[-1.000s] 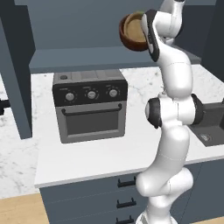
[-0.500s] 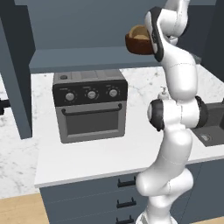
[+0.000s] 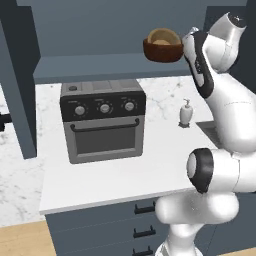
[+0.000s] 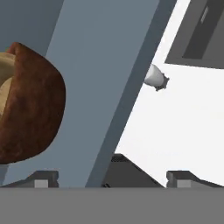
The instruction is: Pick up the bowls on the counter and stack them on top of one another in the open cabinet. Place the smaller bowl on top of the larger bowl.
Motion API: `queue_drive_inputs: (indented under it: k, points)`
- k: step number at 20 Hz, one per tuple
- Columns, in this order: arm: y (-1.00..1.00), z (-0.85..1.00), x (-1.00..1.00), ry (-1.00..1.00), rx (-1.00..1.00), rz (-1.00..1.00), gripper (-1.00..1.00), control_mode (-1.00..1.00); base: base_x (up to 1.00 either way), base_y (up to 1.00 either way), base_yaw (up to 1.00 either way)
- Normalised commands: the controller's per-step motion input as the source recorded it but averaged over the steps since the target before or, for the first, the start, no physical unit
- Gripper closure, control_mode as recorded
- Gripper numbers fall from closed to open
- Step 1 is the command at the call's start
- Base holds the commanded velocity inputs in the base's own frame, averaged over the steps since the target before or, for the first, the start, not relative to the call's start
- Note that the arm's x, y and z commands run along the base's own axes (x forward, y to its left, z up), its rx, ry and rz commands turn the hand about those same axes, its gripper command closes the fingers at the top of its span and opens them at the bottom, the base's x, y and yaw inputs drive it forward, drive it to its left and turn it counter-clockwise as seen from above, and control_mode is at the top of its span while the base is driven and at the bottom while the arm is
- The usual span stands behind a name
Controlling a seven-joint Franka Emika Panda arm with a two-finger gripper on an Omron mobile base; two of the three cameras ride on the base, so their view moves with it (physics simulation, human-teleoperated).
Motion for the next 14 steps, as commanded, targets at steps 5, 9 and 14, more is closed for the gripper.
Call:
queue_drive_inputs:
  k: [5, 9, 14]
  points:
    - [0.08, -1.0, -1.0, 0.11, -0.1, 0.04, -1.0, -1.0, 0.0, 0.0, 0.0]
    - [0.34, -1.0, -1.0, 0.12, -0.21, 0.12, -1.0, -1.0, 0.0, 0.0, 0.0]
    - [0.22, -1.0, -0.71, 0.08, -0.46, 0.16, -1.0, -1.0, 0.0, 0.0, 0.0]
